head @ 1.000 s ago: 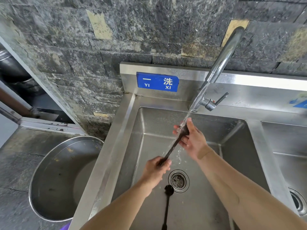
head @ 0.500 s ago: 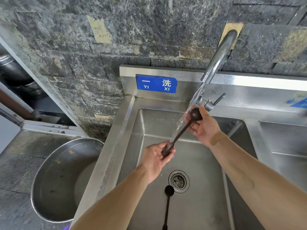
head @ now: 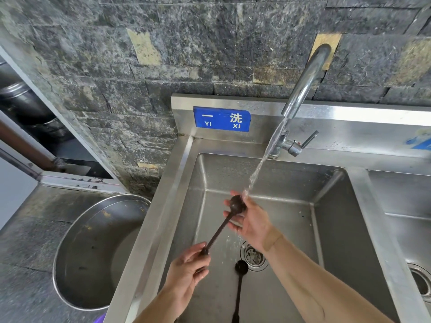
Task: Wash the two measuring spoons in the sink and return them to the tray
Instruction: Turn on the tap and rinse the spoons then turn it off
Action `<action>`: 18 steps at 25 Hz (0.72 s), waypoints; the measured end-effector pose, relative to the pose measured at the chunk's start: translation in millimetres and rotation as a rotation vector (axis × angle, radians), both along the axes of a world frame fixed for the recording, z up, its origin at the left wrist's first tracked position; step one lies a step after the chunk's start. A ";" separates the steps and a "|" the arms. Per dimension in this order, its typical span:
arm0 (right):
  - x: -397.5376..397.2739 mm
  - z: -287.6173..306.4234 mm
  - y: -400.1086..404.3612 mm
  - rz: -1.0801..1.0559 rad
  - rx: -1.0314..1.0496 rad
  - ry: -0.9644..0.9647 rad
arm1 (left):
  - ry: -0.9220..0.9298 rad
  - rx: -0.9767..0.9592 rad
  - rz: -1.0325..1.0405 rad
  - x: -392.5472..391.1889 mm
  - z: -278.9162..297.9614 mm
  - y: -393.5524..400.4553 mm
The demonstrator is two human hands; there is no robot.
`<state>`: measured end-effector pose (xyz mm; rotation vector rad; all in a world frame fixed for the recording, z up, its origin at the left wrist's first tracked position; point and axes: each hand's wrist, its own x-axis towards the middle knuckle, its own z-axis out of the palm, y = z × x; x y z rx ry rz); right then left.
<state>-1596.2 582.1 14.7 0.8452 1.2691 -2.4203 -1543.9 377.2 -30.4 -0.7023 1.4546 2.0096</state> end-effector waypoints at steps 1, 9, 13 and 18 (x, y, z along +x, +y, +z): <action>3.7 -3.6 -4.9 0.007 -0.004 -0.022 | 0.045 -0.144 -0.073 4.2 -4.5 -2.0; 20.0 -15.2 5.2 0.032 0.182 0.048 | 0.222 -0.224 -0.338 19.7 -2.0 8.3; 8.1 -7.9 9.7 -0.008 0.493 0.003 | 0.166 -0.138 -0.401 21.6 7.9 16.5; -3.8 -6.1 19.1 0.112 0.539 -0.023 | 0.035 -0.047 -0.348 19.9 14.1 27.0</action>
